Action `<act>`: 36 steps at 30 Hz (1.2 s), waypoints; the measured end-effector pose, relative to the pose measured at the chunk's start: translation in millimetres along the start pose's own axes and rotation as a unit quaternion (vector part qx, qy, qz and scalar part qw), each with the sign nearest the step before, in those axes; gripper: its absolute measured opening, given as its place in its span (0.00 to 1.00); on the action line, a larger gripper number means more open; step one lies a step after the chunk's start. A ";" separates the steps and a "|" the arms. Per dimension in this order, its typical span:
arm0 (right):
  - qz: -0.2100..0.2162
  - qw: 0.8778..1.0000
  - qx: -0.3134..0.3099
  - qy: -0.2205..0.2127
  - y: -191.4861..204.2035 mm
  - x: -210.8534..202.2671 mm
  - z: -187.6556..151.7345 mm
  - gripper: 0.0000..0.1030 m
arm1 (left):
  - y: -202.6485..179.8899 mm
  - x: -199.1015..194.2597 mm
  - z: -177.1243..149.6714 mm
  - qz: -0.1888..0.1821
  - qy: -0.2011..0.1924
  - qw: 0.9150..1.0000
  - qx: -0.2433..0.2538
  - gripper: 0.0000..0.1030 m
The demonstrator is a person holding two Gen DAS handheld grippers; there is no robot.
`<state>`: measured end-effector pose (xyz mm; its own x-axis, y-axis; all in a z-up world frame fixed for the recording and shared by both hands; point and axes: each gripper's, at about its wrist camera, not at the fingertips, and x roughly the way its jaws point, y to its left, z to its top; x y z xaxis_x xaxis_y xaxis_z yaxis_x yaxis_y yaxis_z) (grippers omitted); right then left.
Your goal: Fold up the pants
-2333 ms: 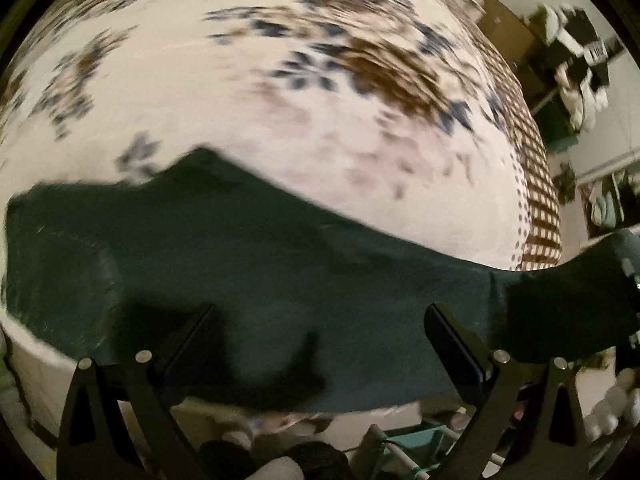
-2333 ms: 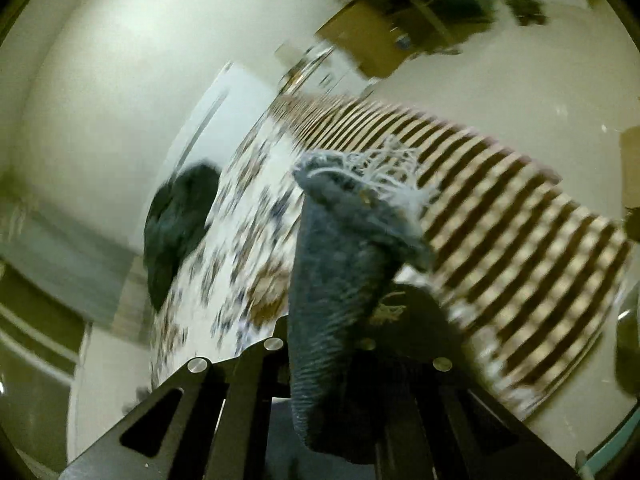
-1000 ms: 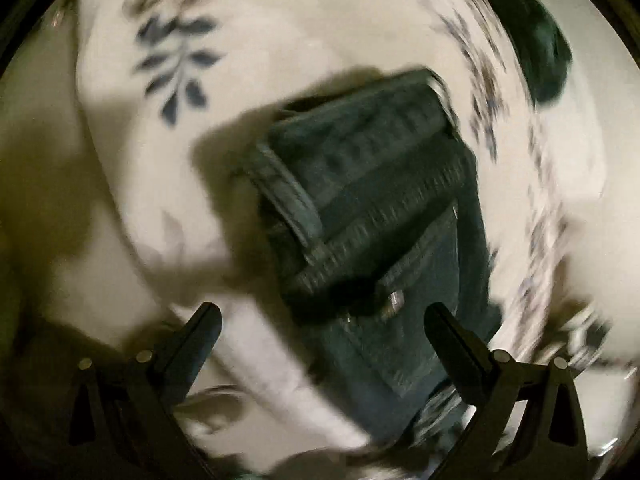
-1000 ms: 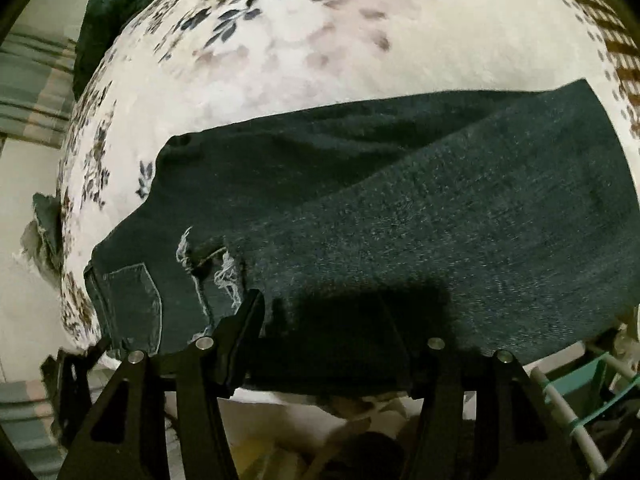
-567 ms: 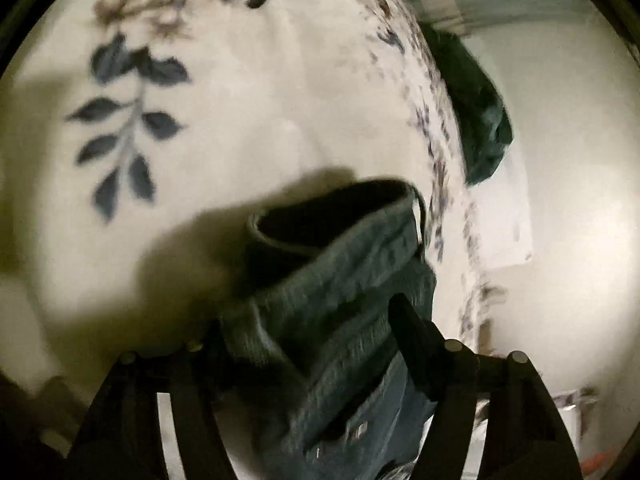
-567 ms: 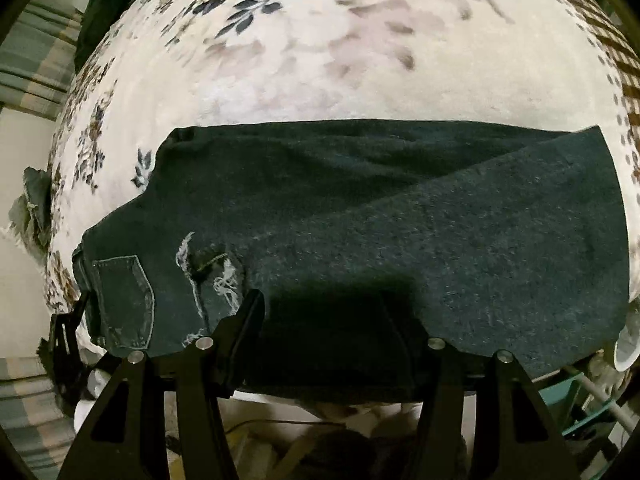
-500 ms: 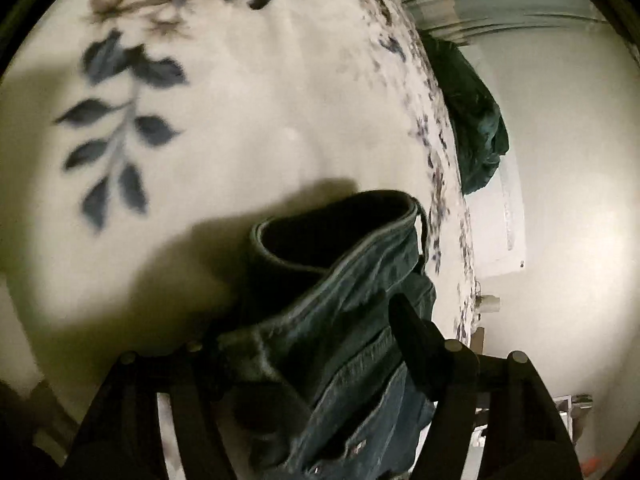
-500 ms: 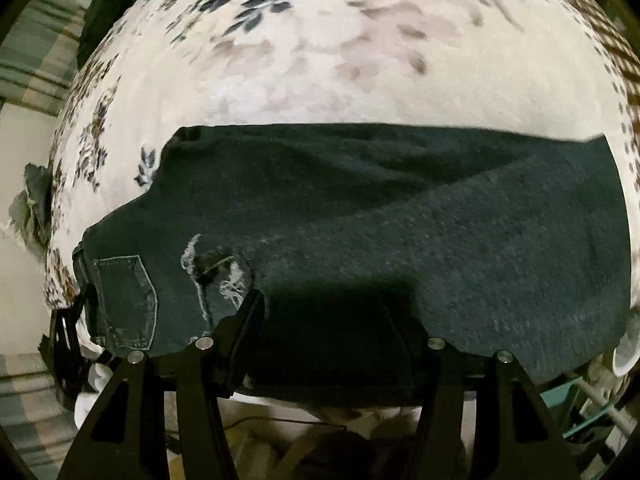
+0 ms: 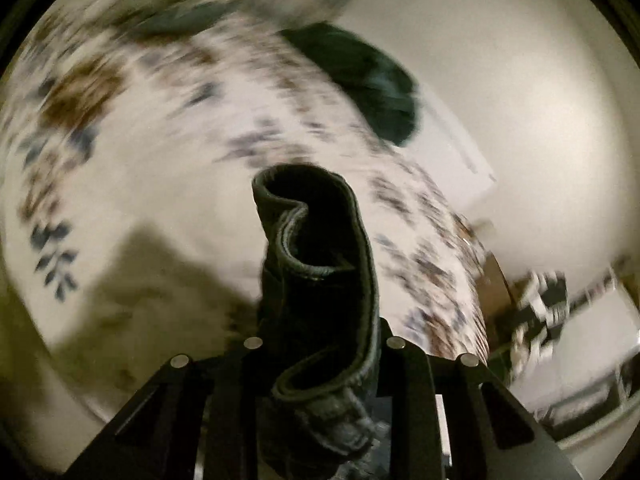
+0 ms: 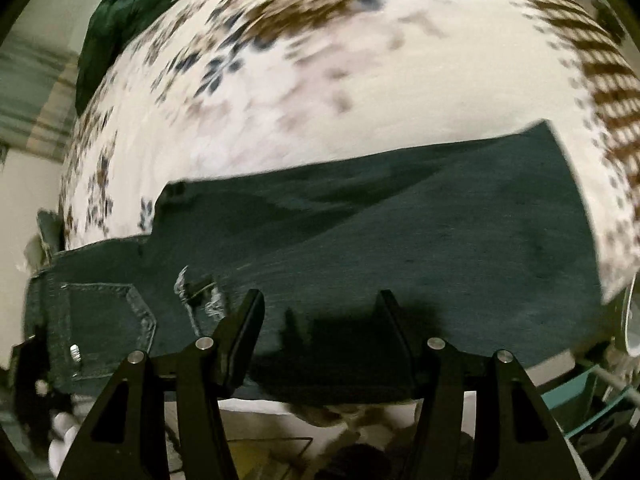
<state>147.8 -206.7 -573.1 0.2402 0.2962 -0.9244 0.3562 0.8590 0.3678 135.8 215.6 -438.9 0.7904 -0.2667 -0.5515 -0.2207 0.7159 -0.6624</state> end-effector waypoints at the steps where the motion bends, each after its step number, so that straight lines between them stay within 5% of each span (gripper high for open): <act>1: 0.001 1.000 0.008 -0.005 -9.3 -6.5 0.5 0.59 | -20.4 -1.8 -4.2 -0.013 0.004 1.000 0.014 0.21; 10: -0.023 0.994 0.086 -0.058 -140.3 -81.3 8.2 0.59 | -164.7 35.8 -105.6 -0.103 0.096 0.983 0.116 0.20; 16: -0.055 0.984 0.144 -0.085 -230.1 -111.4 5.9 0.59 | -223.2 90.7 -217.0 -0.112 0.200 0.955 0.190 0.20; 20: -0.068 0.978 0.171 -0.094 -264.0 -115.1 8.3 0.59 | -238.8 118.8 -280.2 -0.072 0.264 0.932 0.236 0.20; 31: -0.078 0.977 0.174 -0.092 -288.1 -113.4 16.2 0.59 | -258.1 132.3 -306.8 0.000 0.280 0.919 0.278 0.21; 36: -0.076 0.980 0.166 -0.082 -286.3 -110.6 19.4 0.59 | -265.9 139.3 -311.7 0.037 0.296 0.905 0.304 0.23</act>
<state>36.8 -493.5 -574.2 0.2939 0.0807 -0.9524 0.6670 0.6964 0.2648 126.5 -213.0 -497.6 0.3029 -0.3738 -0.8767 0.2378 0.9204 -0.3103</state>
